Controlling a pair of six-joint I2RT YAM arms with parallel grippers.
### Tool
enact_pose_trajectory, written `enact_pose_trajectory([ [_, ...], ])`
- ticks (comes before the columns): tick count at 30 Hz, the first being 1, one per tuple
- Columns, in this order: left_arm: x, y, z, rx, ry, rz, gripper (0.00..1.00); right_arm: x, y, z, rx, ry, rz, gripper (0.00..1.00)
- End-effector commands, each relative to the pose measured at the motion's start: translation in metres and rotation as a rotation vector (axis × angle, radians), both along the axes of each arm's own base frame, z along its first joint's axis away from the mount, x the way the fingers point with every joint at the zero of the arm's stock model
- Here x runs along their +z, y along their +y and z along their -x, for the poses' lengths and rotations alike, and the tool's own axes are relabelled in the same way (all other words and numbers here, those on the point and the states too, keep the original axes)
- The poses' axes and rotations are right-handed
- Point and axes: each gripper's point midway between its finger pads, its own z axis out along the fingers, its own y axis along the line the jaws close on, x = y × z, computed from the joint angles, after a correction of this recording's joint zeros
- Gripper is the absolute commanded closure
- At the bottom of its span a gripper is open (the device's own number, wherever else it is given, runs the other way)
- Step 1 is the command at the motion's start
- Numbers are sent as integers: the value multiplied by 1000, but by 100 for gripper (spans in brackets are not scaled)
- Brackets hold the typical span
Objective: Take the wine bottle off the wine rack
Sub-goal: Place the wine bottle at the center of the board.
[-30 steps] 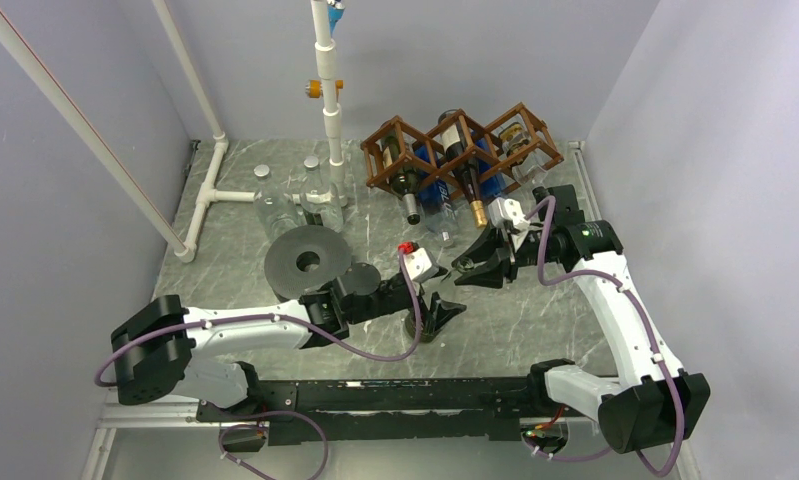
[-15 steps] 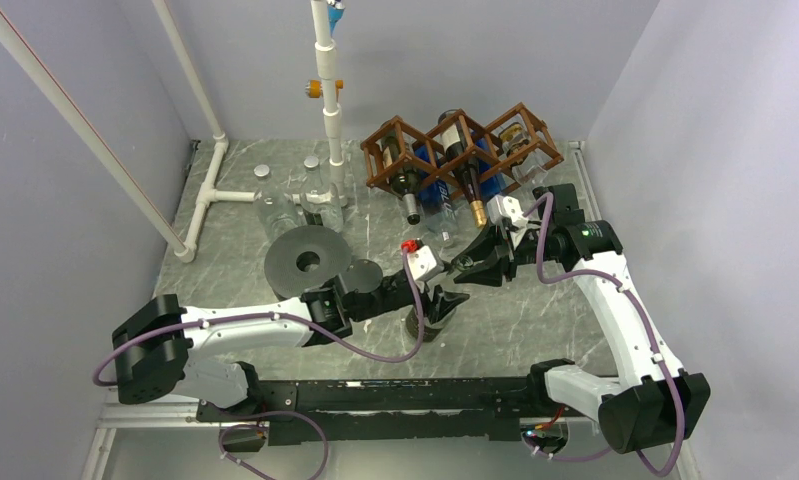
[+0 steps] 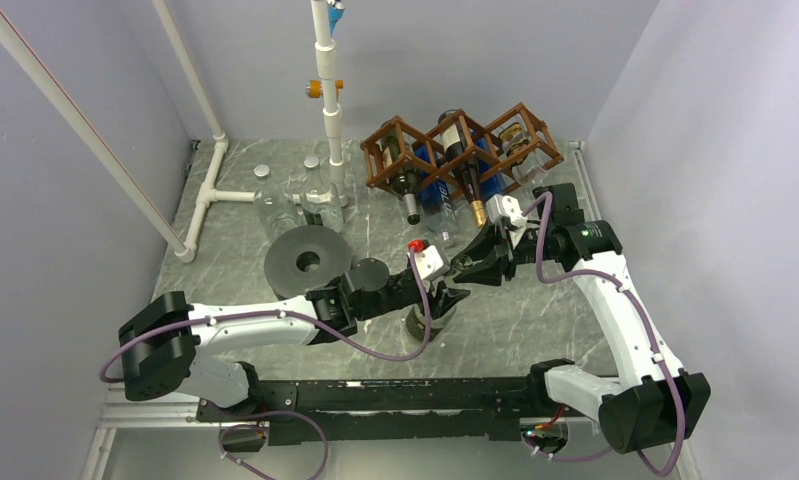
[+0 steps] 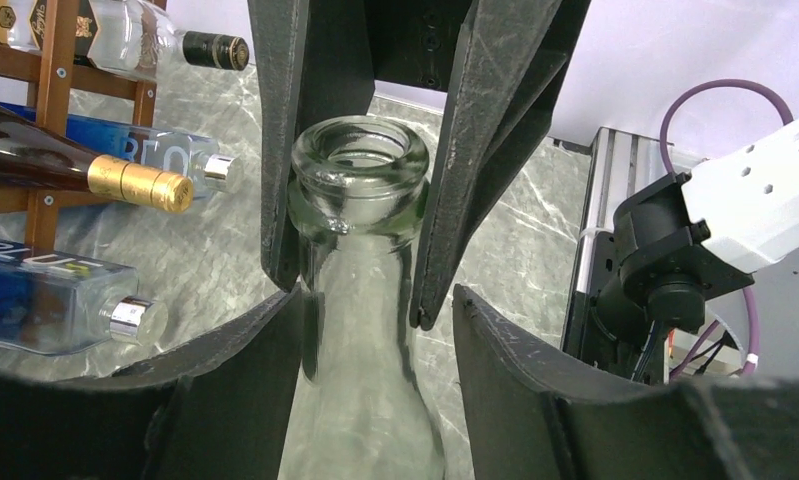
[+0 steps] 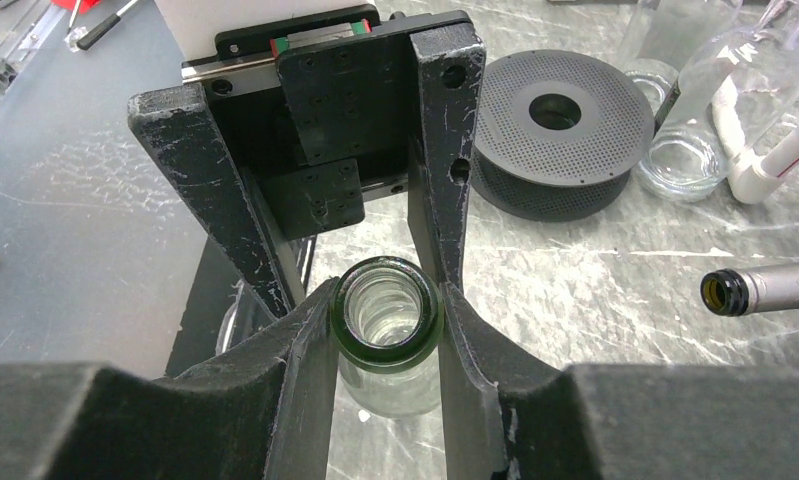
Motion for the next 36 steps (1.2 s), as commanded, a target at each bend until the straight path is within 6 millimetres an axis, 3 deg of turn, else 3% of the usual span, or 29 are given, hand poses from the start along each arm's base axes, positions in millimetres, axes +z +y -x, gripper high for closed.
enact_pose_trajectory([
  [1,25,-6,-1,3,-41,43,43,16,4,1,33,-64,-52,100],
  [5,23,-7,-1,-2,-44,30,61,15,4,1,34,-60,-50,100],
  [9,22,-8,0,-11,-47,18,97,14,5,0,33,-54,-50,97],
  [10,22,-7,0,-11,-47,18,100,14,5,0,31,-52,-49,93],
  [14,26,-3,2,-8,-54,38,100,14,5,0,33,-42,-50,72],
  [20,35,5,3,5,-63,73,100,18,6,5,50,-18,-73,19],
  [23,37,8,3,11,-68,80,100,21,5,7,56,-12,-82,5],
  [25,39,10,3,17,-71,86,100,24,5,9,60,-10,-93,1],
  [36,37,27,-6,84,-89,62,100,29,2,17,72,-44,-113,0],
])
